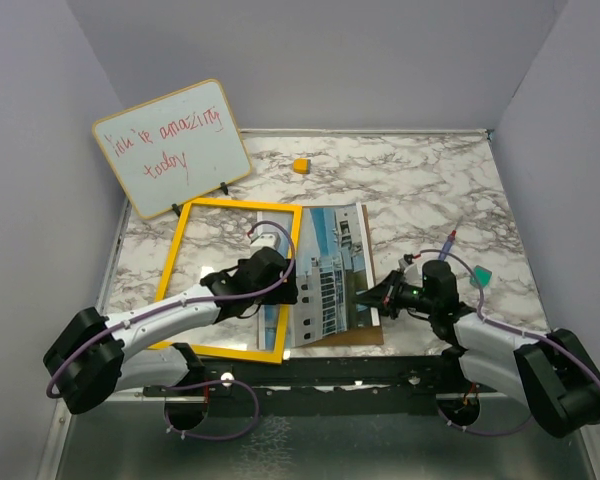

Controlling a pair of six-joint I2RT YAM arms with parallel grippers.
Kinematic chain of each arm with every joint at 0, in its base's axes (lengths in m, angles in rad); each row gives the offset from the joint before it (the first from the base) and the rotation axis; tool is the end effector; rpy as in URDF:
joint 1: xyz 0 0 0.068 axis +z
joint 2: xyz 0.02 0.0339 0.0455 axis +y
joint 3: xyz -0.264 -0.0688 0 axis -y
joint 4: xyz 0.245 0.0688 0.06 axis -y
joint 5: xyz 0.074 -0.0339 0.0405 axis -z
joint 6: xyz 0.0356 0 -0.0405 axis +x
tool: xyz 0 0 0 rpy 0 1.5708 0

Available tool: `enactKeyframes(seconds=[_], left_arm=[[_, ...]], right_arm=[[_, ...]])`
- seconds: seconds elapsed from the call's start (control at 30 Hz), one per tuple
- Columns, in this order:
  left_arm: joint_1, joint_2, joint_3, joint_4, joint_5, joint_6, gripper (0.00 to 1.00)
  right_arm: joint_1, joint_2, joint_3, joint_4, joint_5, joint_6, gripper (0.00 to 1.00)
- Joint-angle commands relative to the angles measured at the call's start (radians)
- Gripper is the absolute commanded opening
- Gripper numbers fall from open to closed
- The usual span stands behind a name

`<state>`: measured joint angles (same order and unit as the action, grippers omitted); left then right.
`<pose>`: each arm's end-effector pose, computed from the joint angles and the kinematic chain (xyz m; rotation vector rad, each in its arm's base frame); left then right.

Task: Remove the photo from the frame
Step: Pick up the photo from the photo frame.

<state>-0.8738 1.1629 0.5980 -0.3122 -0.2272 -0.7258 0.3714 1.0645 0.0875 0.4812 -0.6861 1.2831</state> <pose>0.1498 -0.1665 0.1918 0.0809 2.4666 -0.4432 0.1485 0.0820 0.1266 0.5909 2.3525 1.6144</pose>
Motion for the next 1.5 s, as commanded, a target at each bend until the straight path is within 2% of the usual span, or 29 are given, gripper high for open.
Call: enactKeyframes(seconds=[0.0, 0.13, 0.3, 0.43, 0.53, 0.63, 0.7, 0.9, 0.97, 1.1, 1.17, 1.2, 1.47], left_arm=[[-0.002, -0.042, -0.006, -0.023, -0.055, -0.019, 0.90], [-0.002, -0.064, -0.012, -0.050, -0.084, -0.014, 0.90], [-0.002, -0.091, -0.018, -0.059, -0.100, -0.012, 0.91], [-0.003, -0.101, -0.016, -0.063, -0.101, -0.009, 0.91], [-0.001, -0.106, -0.018, -0.064, -0.100, -0.008, 0.92], [-0.001, -0.101, -0.023, -0.059, -0.091, -0.008, 0.92], [-0.001, -0.094, -0.028, -0.051, -0.079, -0.010, 0.92], [-0.001, -0.076, -0.040, -0.032, -0.060, -0.012, 0.92], [-0.001, -0.073, -0.037, -0.026, -0.062, -0.012, 0.92], [-0.001, -0.066, -0.031, -0.028, -0.061, -0.006, 0.92], [-0.001, -0.068, -0.031, -0.032, -0.062, -0.004, 0.92], [-0.001, -0.069, -0.033, -0.033, -0.064, -0.004, 0.92], [-0.001, -0.069, -0.030, -0.036, -0.066, -0.006, 0.92]], right_arm=[[-0.006, -0.012, 0.017, 0.051, -0.056, 0.024, 0.01], [-0.006, -0.120, 0.034, -0.074, -0.022, 0.002, 0.00], [-0.009, -0.208, 0.064, -0.132, -0.019, 0.018, 0.01], [-0.009, -0.227, 0.120, -0.292, 0.031, -0.069, 0.01], [-0.009, -0.166, 0.180, -0.473, 0.098, -0.175, 0.02], [-0.009, -0.048, 0.214, -0.521, 0.086, -0.247, 0.13], [-0.009, 0.031, 0.228, -0.507, 0.072, -0.282, 0.28], [-0.009, 0.137, 0.300, -0.531, 0.108, -0.362, 0.60], [-0.009, 0.169, 0.325, -0.530, 0.112, -0.381, 0.65], [-0.009, 0.237, 0.359, -0.504, 0.084, -0.401, 0.68], [-0.009, 0.254, 0.357, -0.476, 0.077, -0.389, 0.73], [-0.008, 0.259, 0.353, -0.451, 0.067, -0.383, 0.73], [-0.009, 0.304, 0.348, -0.396, -0.006, -0.397, 0.31]])
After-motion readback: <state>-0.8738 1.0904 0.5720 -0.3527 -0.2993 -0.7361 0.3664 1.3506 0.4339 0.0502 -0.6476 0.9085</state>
